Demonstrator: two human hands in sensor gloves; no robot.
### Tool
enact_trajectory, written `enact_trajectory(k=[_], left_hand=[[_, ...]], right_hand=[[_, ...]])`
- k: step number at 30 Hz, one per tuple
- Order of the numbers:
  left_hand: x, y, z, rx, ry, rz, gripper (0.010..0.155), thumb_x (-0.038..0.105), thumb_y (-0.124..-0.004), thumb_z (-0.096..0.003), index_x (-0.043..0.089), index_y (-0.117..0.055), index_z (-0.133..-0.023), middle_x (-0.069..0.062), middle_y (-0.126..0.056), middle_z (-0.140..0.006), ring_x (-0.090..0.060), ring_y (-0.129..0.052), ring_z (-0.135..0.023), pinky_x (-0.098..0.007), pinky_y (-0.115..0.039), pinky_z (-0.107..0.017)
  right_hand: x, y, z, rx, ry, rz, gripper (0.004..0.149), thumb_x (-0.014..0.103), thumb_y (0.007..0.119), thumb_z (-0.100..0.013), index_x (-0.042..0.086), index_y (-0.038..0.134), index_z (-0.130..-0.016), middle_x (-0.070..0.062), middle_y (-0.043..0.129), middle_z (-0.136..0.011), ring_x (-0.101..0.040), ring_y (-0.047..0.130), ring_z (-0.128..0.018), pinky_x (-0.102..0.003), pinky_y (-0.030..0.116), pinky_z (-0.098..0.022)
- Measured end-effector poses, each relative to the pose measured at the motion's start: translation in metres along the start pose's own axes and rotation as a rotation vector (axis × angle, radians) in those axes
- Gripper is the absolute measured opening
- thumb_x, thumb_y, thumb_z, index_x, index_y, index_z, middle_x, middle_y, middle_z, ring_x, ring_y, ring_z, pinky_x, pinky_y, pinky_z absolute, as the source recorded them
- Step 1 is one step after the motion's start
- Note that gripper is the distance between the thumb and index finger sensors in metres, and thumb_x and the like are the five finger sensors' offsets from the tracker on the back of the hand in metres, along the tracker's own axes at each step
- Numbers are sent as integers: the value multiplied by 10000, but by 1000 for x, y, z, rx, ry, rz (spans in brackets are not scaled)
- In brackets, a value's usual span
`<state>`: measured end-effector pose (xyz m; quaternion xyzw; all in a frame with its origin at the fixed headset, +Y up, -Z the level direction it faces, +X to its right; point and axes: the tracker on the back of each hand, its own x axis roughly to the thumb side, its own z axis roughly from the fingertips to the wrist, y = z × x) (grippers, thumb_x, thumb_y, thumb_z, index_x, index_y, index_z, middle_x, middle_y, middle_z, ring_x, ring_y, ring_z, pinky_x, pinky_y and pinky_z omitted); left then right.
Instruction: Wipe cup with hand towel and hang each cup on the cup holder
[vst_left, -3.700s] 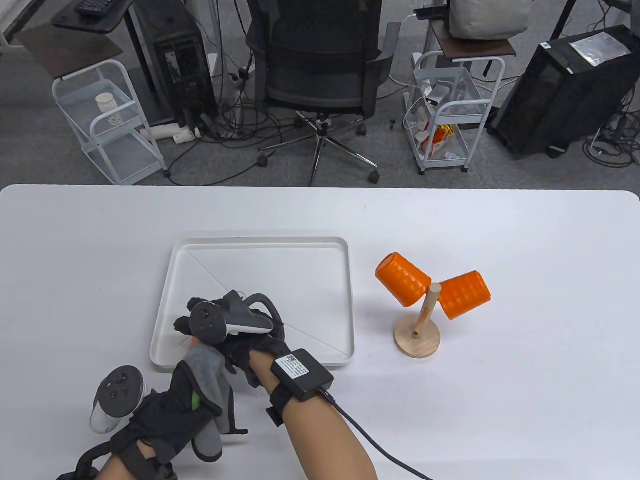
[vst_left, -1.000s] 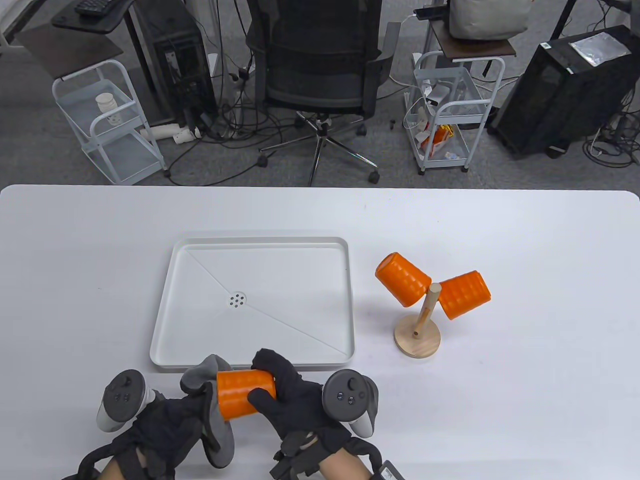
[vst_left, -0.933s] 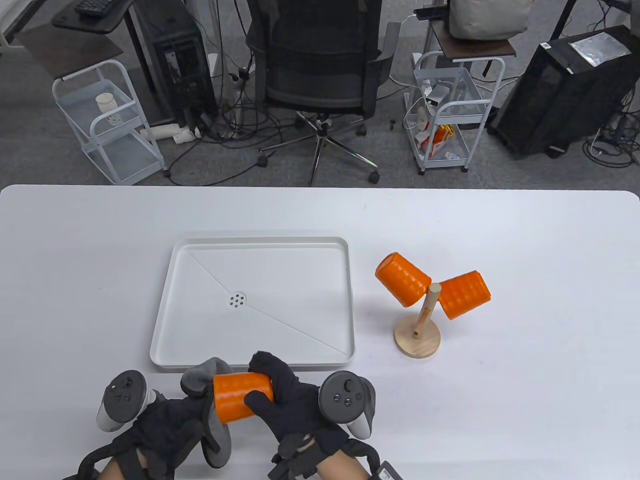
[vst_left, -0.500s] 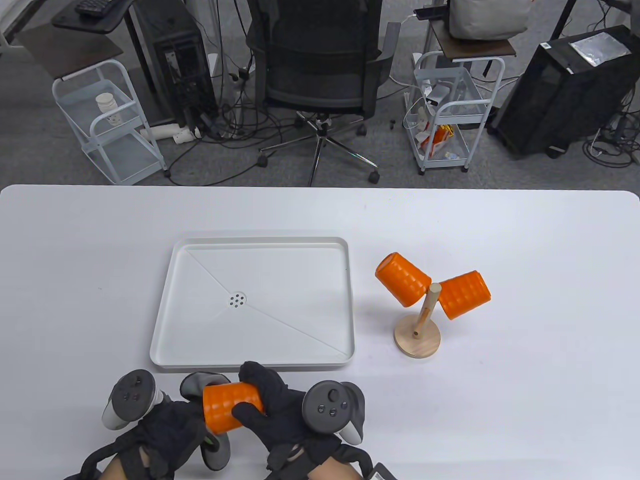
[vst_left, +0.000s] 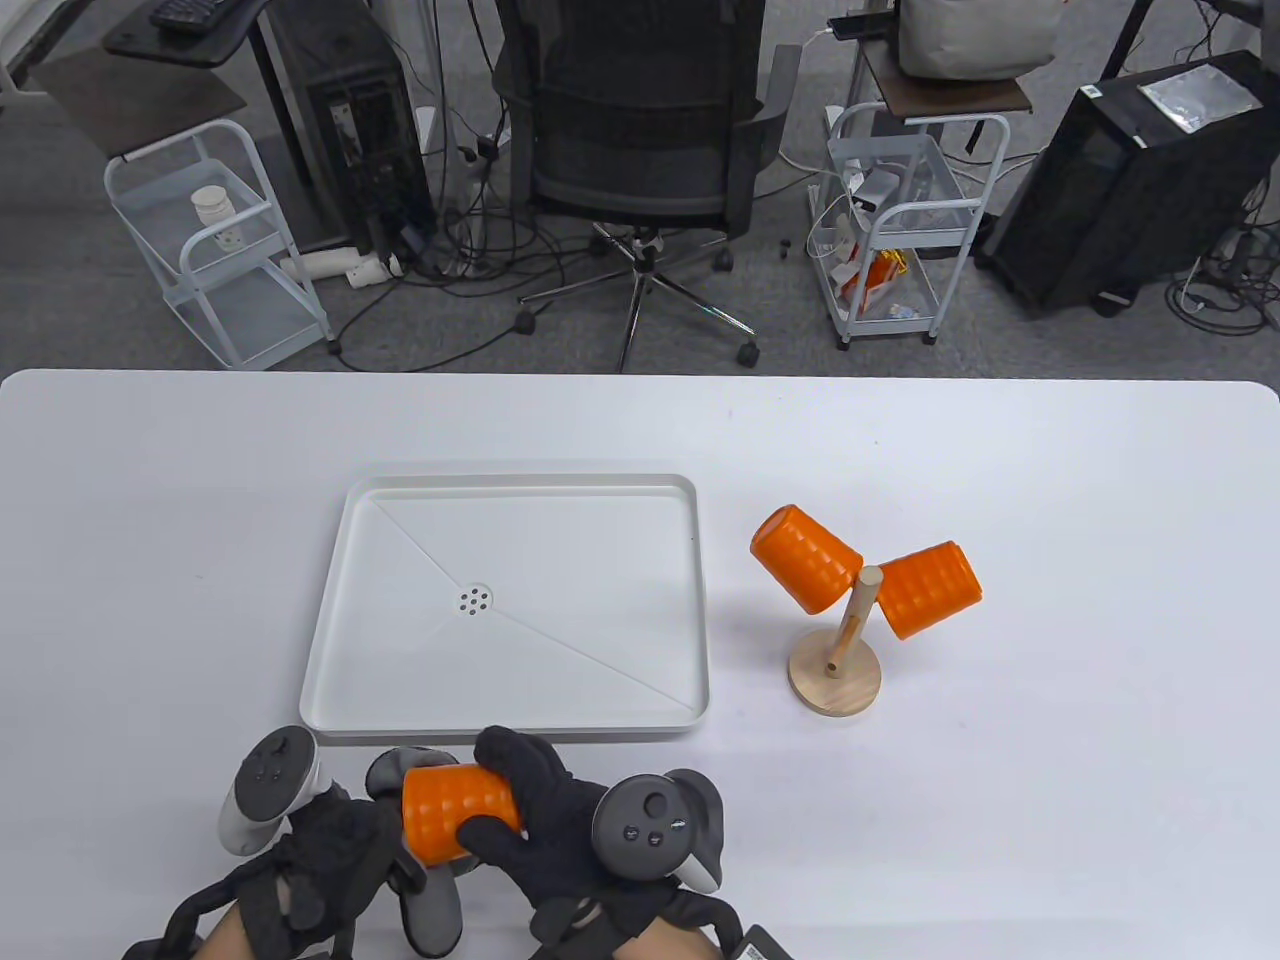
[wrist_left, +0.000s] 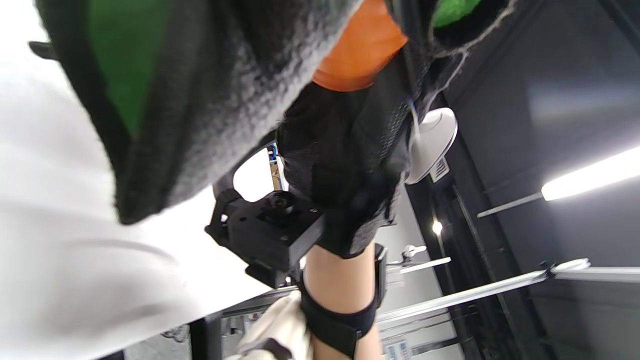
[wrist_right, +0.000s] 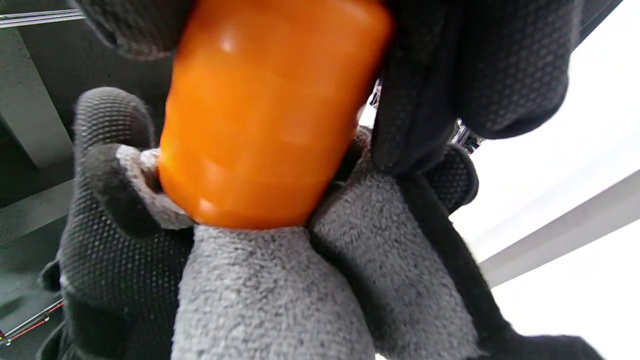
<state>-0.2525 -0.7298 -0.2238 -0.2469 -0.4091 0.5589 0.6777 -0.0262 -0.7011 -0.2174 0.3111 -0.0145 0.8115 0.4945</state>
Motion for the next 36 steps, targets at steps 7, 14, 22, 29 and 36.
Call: enact_trajectory(k=[7, 14, 22, 29, 36], left_hand=[[19, -5, 2, -4, 38, -363, 842, 781, -457, -404, 340, -542, -1117, 141, -476, -1237, -551, -303, -1077, -708, -408, -722], [34, -10, 2, 8, 69, -634, 806, 767, -495, -394, 383, -541, -1101, 201, -456, -1234, -490, -217, -1117, -695, -363, -761], [25, -8, 1, 16, 39, -425, 830, 762, -484, -405, 326, -579, -1105, 162, -483, -1234, -504, -231, -1105, -702, -357, -751], [10, -3, 0, -4, 18, -154, 847, 768, -447, -426, 293, -580, -1114, 113, -500, -1233, -538, -258, -1072, -710, -381, -716], [-2, 0, -1, -28, -5, 51, 882, 781, -383, -432, 265, -582, -1119, 68, -531, -1224, -573, -336, -1035, -703, -440, -686]], right_hand=[[-5, 0, 0, 22, 50, -95, 762, 588, 664, -457, 111, 447, -1010, -235, 713, -944, -347, 1047, -464, -541, 894, -402], [-5, -1, 0, 28, 57, -110, 762, 593, 663, -457, 105, 459, -1007, -243, 728, -928, -341, 1049, -444, -538, 900, -385], [-4, -2, 0, 20, 39, -77, 762, 592, 659, -457, 108, 450, -1007, -237, 720, -935, -341, 1048, -446, -538, 901, -385], [0, -1, 0, 12, -7, -7, 758, 575, 671, -456, 126, 419, -1012, -221, 678, -972, -365, 1028, -502, -557, 881, -424], [4, 1, 1, 5, -44, 51, 763, 564, 686, -452, 134, 399, -1013, -213, 651, -989, -376, 1016, -529, -567, 872, -441]])
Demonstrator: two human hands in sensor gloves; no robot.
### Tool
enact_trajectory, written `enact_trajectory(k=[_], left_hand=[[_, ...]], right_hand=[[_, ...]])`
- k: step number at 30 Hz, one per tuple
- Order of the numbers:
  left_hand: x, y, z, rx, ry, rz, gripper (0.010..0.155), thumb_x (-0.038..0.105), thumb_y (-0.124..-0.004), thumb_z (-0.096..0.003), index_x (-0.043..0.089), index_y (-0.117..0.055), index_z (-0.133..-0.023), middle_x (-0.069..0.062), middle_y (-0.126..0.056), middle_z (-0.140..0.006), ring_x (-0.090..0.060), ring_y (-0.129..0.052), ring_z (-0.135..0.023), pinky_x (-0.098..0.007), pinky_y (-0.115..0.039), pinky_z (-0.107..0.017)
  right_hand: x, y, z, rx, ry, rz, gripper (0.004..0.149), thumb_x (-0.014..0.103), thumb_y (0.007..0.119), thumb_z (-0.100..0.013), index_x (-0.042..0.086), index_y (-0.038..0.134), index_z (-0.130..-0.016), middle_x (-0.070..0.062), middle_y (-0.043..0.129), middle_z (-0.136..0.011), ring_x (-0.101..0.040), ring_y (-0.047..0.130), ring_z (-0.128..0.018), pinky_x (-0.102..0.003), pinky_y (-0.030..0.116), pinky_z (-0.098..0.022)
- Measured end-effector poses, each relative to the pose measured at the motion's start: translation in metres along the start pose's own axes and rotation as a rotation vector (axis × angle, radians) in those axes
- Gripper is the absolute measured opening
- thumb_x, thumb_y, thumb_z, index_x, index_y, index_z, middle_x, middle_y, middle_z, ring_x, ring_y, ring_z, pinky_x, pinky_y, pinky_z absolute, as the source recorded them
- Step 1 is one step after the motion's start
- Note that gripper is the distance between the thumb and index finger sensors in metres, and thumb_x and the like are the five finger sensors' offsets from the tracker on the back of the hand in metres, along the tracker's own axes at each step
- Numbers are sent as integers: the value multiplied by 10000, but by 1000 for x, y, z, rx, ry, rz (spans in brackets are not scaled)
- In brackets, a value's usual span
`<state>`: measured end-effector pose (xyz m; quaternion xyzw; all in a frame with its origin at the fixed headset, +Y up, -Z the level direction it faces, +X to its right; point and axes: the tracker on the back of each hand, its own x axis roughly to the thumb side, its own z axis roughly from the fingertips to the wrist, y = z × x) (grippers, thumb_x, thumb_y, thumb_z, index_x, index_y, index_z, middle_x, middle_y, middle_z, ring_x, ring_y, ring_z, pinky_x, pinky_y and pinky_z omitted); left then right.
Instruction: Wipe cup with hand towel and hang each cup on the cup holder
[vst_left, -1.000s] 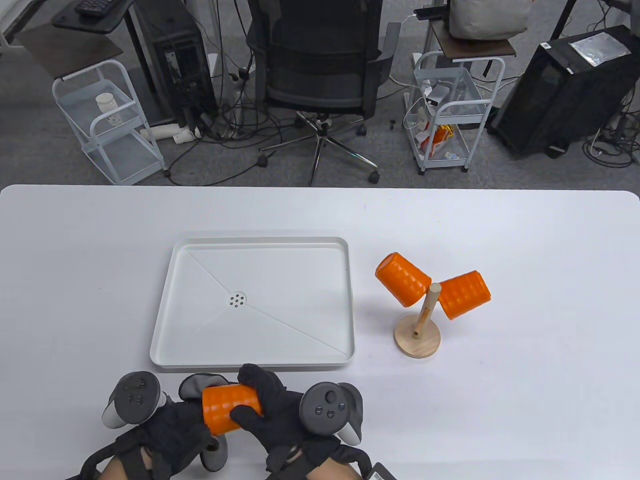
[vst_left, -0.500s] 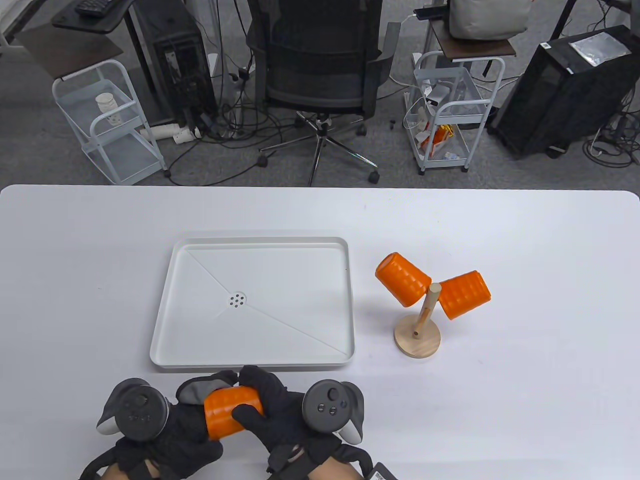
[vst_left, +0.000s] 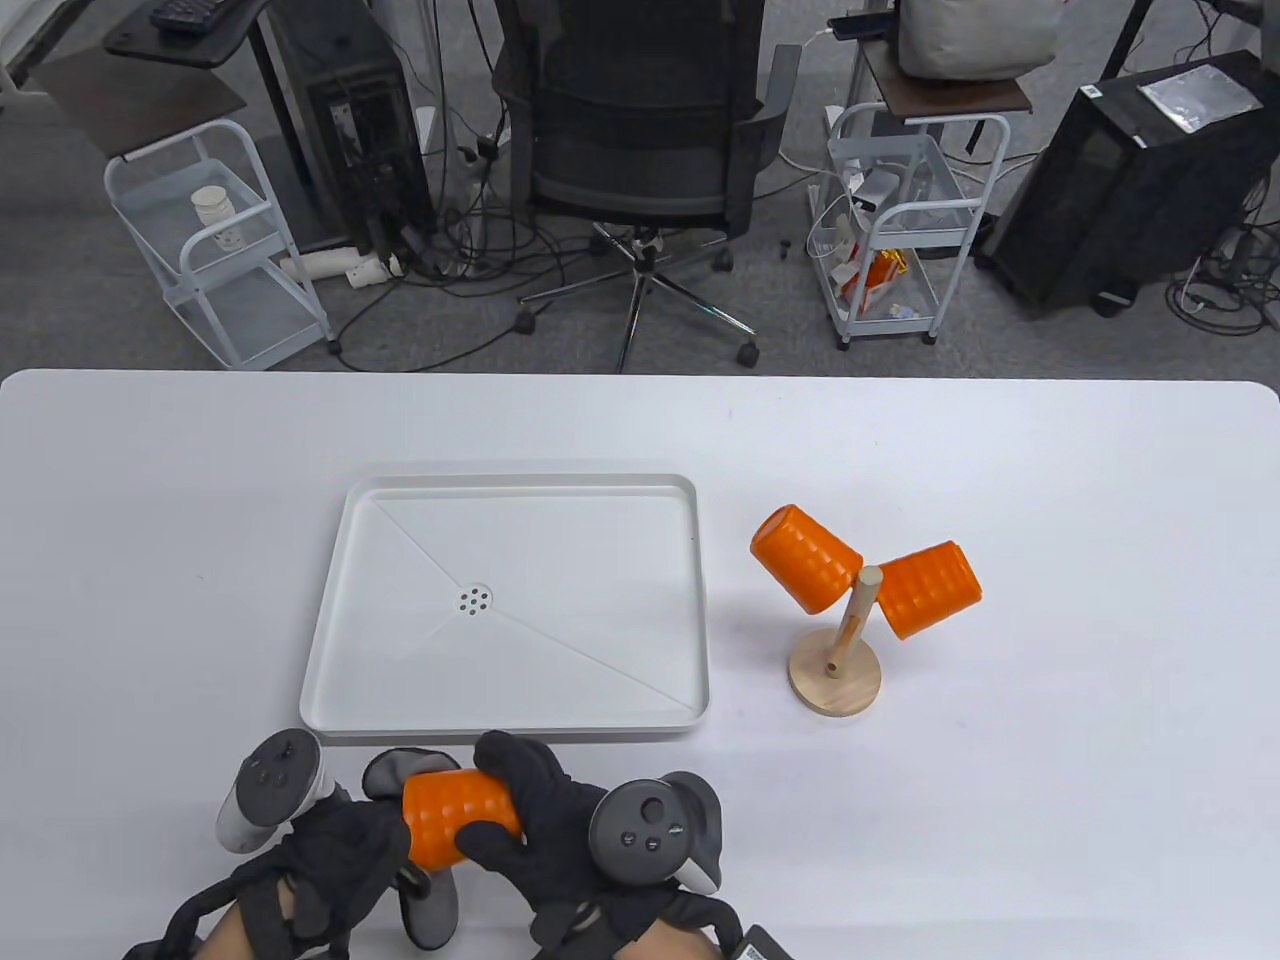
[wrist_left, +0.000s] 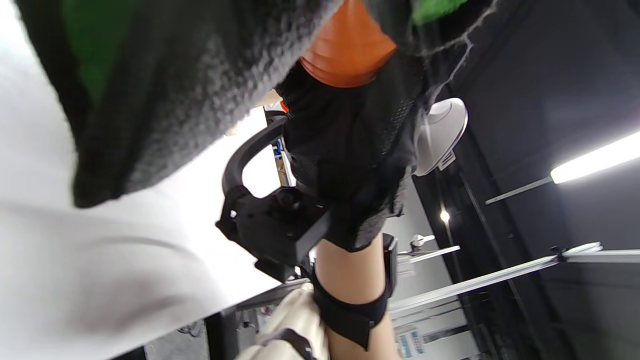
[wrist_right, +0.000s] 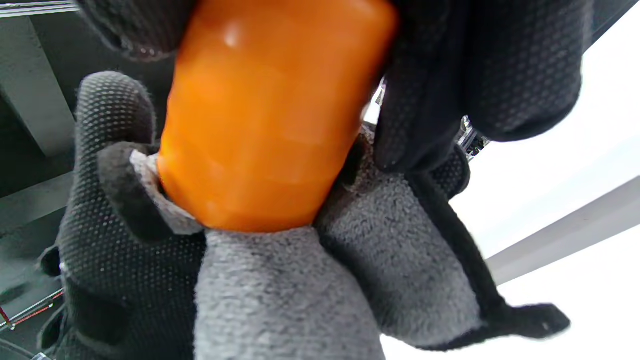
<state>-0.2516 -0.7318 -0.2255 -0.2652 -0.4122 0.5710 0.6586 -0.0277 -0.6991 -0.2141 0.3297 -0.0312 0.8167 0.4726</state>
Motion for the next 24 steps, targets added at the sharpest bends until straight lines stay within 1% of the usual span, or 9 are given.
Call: enact_trajectory(k=[3, 6, 8, 14, 16, 24], left_hand=[[-1, 1, 0, -2, 0, 14, 882, 780, -384, -432, 261, -588, -1116, 59, -540, -1220, -572, -340, -1033, -702, -440, -686], [0, 0, 0, 3, 9, -24, 870, 777, -406, -431, 269, -582, -1115, 67, -535, -1220, -563, -302, -1044, -703, -417, -694], [3, -2, 0, 4, 17, -81, 862, 775, -419, -427, 278, -574, -1114, 74, -522, -1223, -556, -289, -1049, -705, -401, -701], [18, -7, 2, 13, 48, -357, 838, 764, -460, -418, 304, -567, -1110, 114, -493, -1228, -528, -242, -1073, -705, -357, -723], [27, -11, 2, 25, 67, -522, 832, 764, -465, -408, 326, -553, -1109, 140, -477, -1232, -507, -241, -1090, -700, -355, -739], [38, -20, 1, 31, 110, -794, 811, 758, -492, -392, 379, -511, -1109, 205, -421, -1238, -455, -208, -1124, -686, -331, -771]], right_hand=[[0, 0, 0, 1, 3, 3, 764, 566, 688, -451, 132, 403, -1012, -215, 654, -985, -372, 1022, -519, -564, 876, -435], [-1, 0, 0, 1, 14, -9, 763, 568, 687, -451, 128, 410, -1010, -224, 664, -974, -369, 1029, -504, -559, 881, -426], [-2, -1, 0, 1, 24, -26, 764, 572, 683, -451, 122, 418, -1009, -228, 675, -965, -363, 1036, -491, -556, 887, -413], [-7, 0, -1, 20, 72, -110, 765, 584, 673, -453, 103, 448, -1004, -244, 715, -932, -348, 1052, -440, -542, 904, -377], [-8, -1, -1, 24, 85, -145, 767, 588, 673, -452, 99, 458, -1003, -248, 725, -924, -346, 1054, -426, -541, 906, -369], [-9, -3, -1, 26, 90, -157, 765, 595, 666, -453, 99, 473, -1002, -251, 740, -913, -341, 1052, -413, -539, 907, -359]])
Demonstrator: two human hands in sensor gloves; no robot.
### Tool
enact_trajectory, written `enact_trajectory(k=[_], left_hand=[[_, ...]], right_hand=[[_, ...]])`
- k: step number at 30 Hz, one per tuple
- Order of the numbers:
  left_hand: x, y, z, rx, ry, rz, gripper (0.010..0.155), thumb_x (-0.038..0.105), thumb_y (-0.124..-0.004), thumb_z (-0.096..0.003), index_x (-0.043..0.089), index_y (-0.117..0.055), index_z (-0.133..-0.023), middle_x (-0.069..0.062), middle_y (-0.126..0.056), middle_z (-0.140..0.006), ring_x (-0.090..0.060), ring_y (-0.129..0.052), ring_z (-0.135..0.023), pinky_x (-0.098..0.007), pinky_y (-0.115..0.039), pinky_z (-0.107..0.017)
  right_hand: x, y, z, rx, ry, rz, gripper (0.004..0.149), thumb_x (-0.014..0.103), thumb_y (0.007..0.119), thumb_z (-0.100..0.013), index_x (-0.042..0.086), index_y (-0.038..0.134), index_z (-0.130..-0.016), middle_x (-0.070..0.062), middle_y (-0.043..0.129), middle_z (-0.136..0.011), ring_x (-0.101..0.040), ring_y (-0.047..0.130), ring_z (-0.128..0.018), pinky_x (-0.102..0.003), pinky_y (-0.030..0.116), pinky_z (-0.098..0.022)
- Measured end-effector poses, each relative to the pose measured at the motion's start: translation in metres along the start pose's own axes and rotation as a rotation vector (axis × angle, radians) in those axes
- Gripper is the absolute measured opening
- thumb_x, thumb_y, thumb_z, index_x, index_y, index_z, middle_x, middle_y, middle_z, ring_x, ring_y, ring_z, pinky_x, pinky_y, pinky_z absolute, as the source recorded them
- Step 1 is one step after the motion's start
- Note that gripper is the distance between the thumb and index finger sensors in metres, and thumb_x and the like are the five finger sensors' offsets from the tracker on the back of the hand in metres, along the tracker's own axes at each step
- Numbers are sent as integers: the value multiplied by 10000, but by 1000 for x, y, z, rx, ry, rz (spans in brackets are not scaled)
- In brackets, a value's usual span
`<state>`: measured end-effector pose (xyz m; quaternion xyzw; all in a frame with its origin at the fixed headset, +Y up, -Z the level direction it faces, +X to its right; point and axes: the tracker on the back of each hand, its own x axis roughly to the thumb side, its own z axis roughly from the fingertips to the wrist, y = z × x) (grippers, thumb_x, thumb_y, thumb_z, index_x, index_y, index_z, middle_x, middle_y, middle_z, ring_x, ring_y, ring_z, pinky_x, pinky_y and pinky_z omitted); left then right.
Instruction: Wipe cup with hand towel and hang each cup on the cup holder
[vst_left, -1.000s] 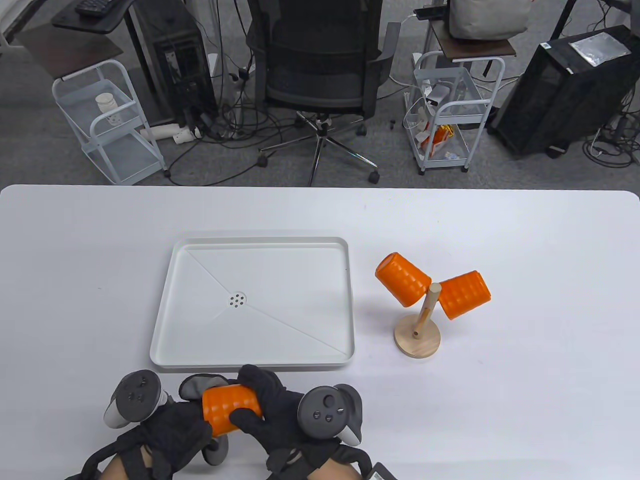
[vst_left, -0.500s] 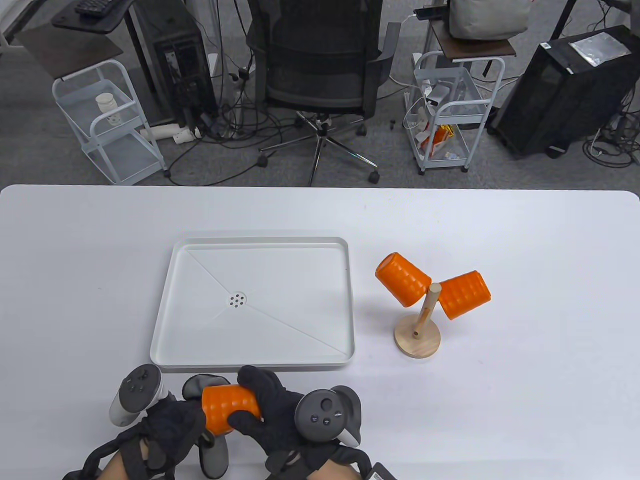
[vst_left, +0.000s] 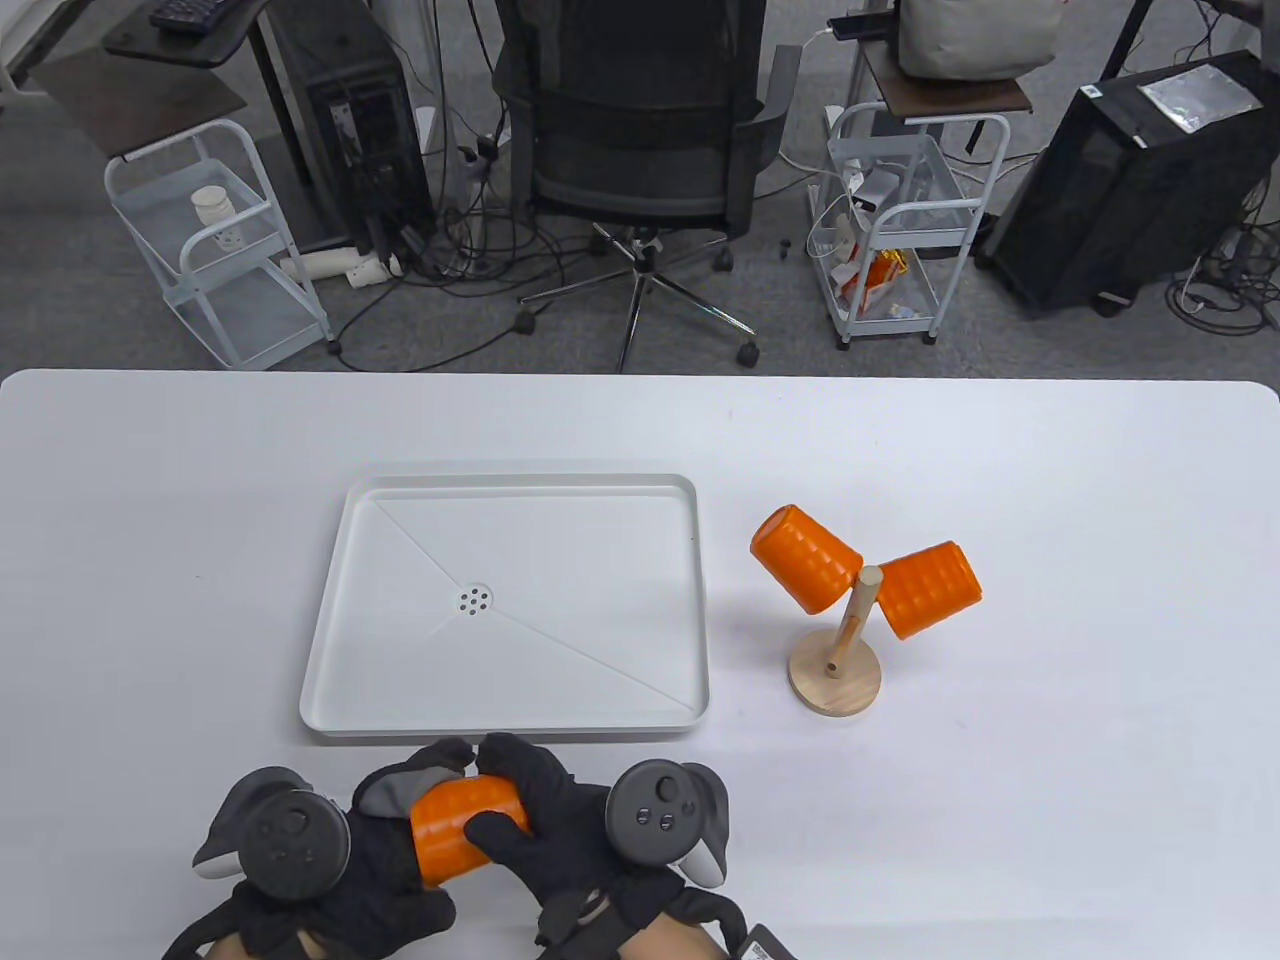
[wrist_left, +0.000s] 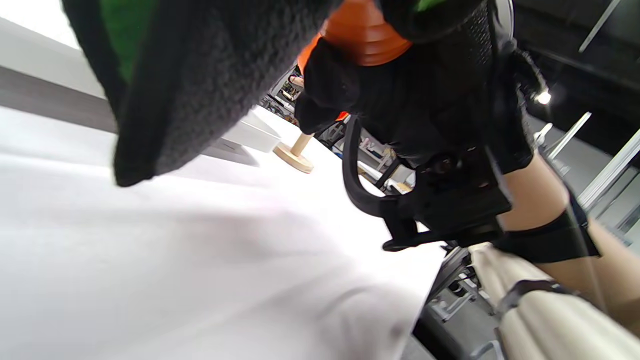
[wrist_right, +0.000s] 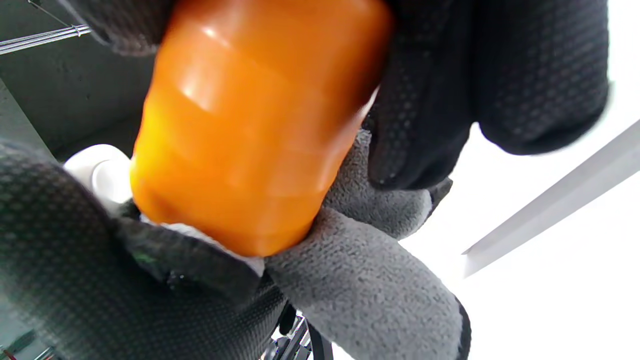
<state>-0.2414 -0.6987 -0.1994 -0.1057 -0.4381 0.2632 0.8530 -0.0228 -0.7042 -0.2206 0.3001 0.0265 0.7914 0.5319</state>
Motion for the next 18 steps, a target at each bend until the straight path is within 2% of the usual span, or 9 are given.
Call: enact_trajectory(k=[3, 5, 12, 18], left_hand=[[4, 1, 0, 9, 18, -75, 803, 759, -496, -386, 400, -502, -1104, 227, -413, -1236, -432, -203, -1135, -675, -329, -787], [3, 0, 0, 19, 11, -36, 799, 754, -498, -389, 391, -517, -1100, 222, -427, -1234, -428, -204, -1137, -675, -331, -788], [-11, -4, -3, 25, -27, 289, 834, 745, -481, -397, 317, -563, -1108, 153, -468, -1235, -464, -216, -1117, -693, -329, -764], [-26, -9, -5, 5, -62, 573, 858, 756, -451, -410, 284, -552, -1120, 108, -470, -1238, -510, -242, -1087, -704, -352, -734]], right_hand=[[0, -1, 0, -1, 0, -5, 763, 595, 664, -454, 99, 473, -1002, -251, 739, -915, -343, 1050, -414, -541, 906, -359], [1, -1, 0, -4, -3, 0, 763, 596, 661, -454, 100, 473, -1001, -250, 741, -913, -340, 1051, -412, -538, 908, -357], [2, -2, 0, -19, -24, 41, 759, 591, 662, -454, 110, 459, -1005, -242, 725, -931, -348, 1046, -432, -546, 901, -374], [6, 0, 1, -32, -67, 104, 752, 570, 675, -454, 142, 417, -1016, -219, 665, -986, -383, 1015, -523, -571, 871, -438]])
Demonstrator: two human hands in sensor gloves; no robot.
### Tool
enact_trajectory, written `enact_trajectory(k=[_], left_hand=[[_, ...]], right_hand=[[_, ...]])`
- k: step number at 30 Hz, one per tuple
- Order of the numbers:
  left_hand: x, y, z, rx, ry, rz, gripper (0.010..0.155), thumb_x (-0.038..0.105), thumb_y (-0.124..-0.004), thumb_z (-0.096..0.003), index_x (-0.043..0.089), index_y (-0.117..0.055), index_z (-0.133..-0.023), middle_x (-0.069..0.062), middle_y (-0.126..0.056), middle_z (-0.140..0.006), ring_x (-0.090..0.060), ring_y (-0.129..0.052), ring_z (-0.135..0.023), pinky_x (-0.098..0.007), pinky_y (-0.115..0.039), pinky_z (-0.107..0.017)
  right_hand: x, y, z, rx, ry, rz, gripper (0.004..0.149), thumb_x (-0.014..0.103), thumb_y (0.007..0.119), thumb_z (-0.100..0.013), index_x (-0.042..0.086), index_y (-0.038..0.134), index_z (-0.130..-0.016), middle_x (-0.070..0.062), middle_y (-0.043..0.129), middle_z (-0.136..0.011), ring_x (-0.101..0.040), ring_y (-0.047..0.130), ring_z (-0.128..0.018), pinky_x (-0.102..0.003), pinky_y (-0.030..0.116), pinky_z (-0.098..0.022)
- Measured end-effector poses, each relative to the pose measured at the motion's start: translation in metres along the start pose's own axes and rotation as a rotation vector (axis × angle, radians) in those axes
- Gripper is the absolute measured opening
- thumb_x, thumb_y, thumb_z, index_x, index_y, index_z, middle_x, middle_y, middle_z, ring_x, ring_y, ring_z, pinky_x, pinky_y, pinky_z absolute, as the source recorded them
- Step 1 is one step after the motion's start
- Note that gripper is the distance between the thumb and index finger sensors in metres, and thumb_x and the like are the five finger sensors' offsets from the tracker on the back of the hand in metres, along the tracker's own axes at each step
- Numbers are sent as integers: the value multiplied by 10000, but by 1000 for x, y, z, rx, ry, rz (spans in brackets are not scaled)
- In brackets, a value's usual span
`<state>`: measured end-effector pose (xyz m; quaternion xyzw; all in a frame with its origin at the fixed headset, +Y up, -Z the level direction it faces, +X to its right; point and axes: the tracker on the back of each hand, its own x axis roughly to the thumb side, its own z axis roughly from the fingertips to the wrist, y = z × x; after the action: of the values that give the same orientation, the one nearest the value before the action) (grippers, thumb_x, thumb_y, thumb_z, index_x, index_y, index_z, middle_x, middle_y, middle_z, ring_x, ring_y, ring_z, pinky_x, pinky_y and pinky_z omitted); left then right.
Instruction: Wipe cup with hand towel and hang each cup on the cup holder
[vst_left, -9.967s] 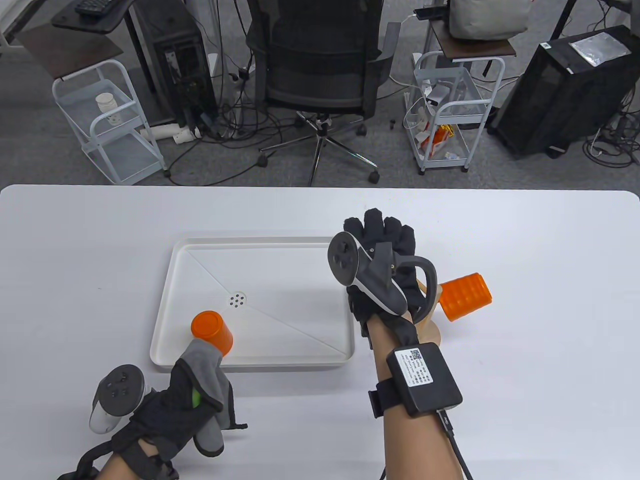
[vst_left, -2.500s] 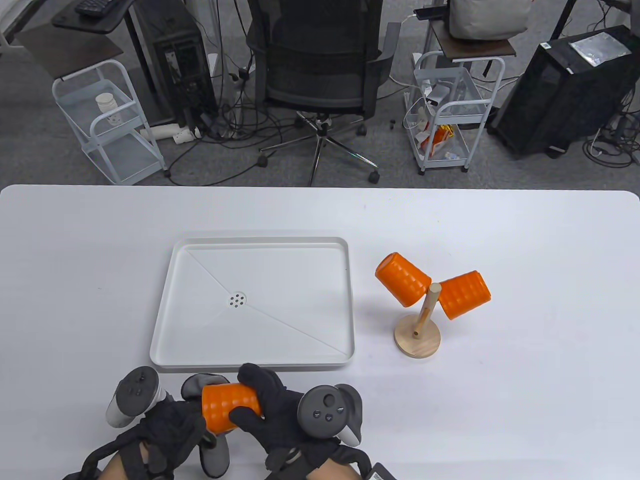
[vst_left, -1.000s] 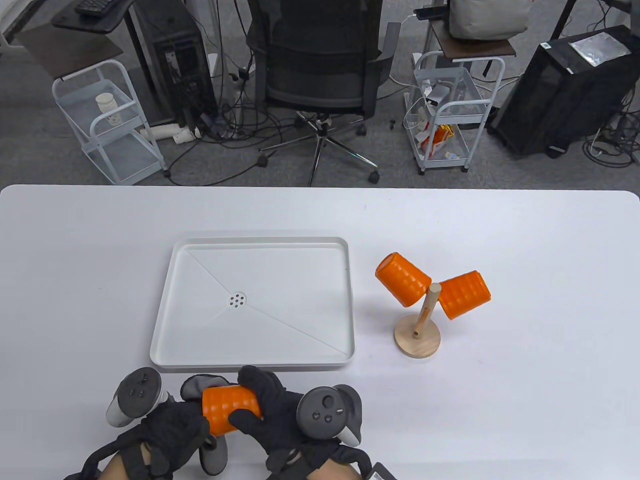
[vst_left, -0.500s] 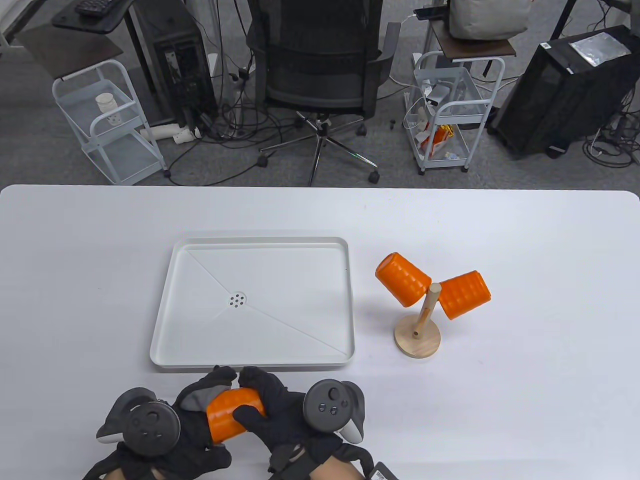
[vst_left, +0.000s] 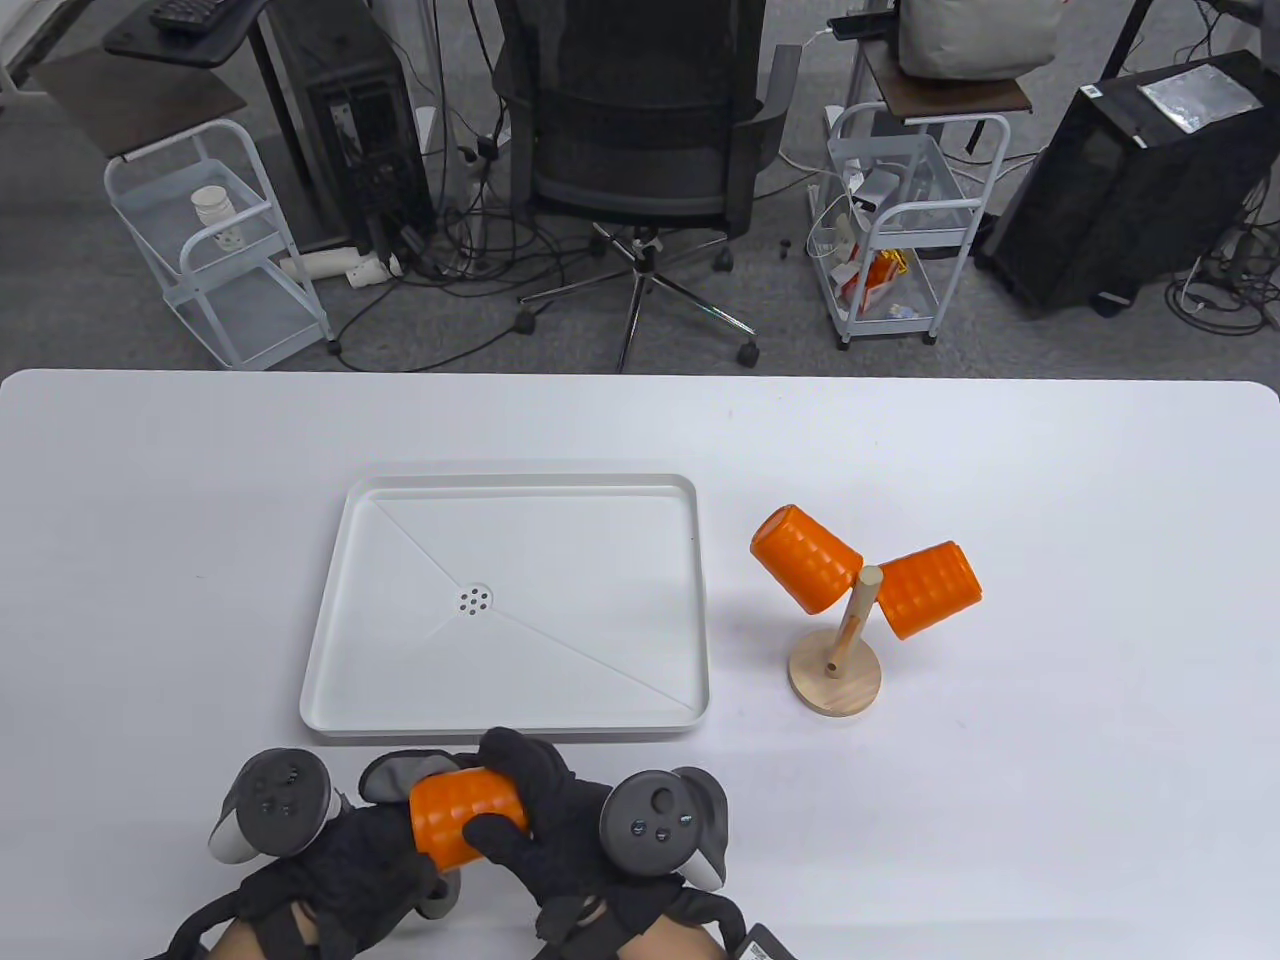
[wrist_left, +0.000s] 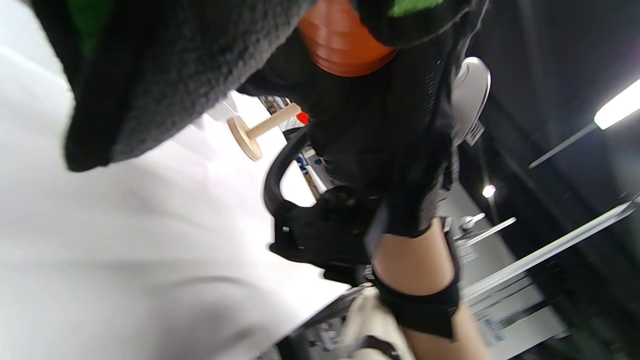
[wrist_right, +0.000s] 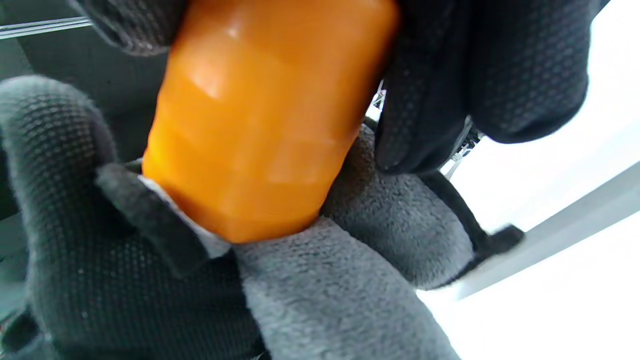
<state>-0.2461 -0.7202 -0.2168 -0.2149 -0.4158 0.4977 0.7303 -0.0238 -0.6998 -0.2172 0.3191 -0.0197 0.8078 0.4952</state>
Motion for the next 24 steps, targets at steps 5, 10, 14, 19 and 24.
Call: enact_trajectory(k=[5, 10, 14, 19, 24], left_hand=[[-7, 3, 0, 9, -7, 129, 891, 775, -400, -411, 266, -549, -1127, 82, -489, -1236, -541, -303, -1065, -704, -389, -716], [-10, 7, 2, 23, -17, 179, 919, 790, -376, -403, 253, -541, -1130, 68, -500, -1236, -561, -323, -1056, -704, -413, -708], [-9, 11, 5, 52, -41, 204, 941, 798, -376, -392, 232, -536, -1128, 41, -513, -1230, -565, -368, -1055, -707, -431, -705], [-7, 16, 9, 91, -72, 219, 965, 801, -381, -384, 195, -516, -1123, -6, -514, -1222, -575, -401, -1050, -713, -450, -699], [-6, 22, 14, 137, -89, 223, 984, 804, -385, -371, 171, -500, -1116, -49, -508, -1213, -574, -435, -1048, -715, -470, -695]], right_hand=[[2, 2, 0, -5, -27, 27, 747, 547, 684, -458, 167, 378, -1023, -201, 604, -1033, -424, 976, -616, -597, 831, -505], [2, 2, -1, -10, -56, 49, 741, 529, 696, -460, 190, 360, -1026, -184, 562, -1063, -453, 941, -687, -610, 800, -551], [5, 0, -2, -39, -72, 70, 740, 523, 709, -456, 204, 364, -1027, -176, 554, -1071, -457, 935, -701, -608, 796, -563], [6, -5, -2, -70, -77, 77, 737, 516, 723, -453, 212, 373, -1026, -173, 553, -1068, -452, 937, -699, -607, 796, -564], [4, -10, -2, -100, -72, 80, 738, 515, 724, -452, 210, 378, -1027, -181, 561, -1058, -445, 940, -689, -604, 800, -557]])
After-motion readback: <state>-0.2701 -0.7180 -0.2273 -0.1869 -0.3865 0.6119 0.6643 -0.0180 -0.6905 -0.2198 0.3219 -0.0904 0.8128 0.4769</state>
